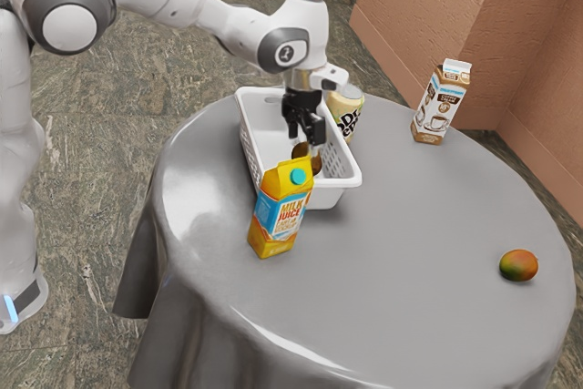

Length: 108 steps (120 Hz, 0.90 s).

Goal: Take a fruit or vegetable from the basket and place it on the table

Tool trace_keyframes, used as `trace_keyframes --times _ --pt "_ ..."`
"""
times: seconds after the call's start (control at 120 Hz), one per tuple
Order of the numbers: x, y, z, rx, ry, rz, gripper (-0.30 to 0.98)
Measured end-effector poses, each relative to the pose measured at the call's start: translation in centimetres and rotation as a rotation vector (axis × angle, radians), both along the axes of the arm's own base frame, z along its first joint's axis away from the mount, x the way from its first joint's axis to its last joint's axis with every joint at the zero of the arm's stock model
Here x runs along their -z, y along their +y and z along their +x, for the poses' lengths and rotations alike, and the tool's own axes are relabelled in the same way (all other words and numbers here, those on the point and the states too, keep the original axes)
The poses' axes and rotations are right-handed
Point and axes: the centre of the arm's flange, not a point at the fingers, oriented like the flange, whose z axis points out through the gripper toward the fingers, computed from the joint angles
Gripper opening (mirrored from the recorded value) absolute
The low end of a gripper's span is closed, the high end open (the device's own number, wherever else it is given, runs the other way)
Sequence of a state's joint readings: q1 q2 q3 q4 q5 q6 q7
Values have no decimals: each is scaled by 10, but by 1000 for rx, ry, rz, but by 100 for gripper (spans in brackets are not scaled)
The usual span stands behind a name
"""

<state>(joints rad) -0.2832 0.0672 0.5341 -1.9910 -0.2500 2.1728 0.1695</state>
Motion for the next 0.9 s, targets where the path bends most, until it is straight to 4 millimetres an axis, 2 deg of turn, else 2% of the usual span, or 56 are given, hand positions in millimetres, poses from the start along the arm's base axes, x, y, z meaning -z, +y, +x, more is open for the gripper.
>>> trace_keyframes --times 0.067,0.242,0.9 --pt "-1 2 4 -13 -6 6 67" --pt "1 -12 14 -11 -15 18 67" --pt "17 -11 23 -67 -17 31 67"
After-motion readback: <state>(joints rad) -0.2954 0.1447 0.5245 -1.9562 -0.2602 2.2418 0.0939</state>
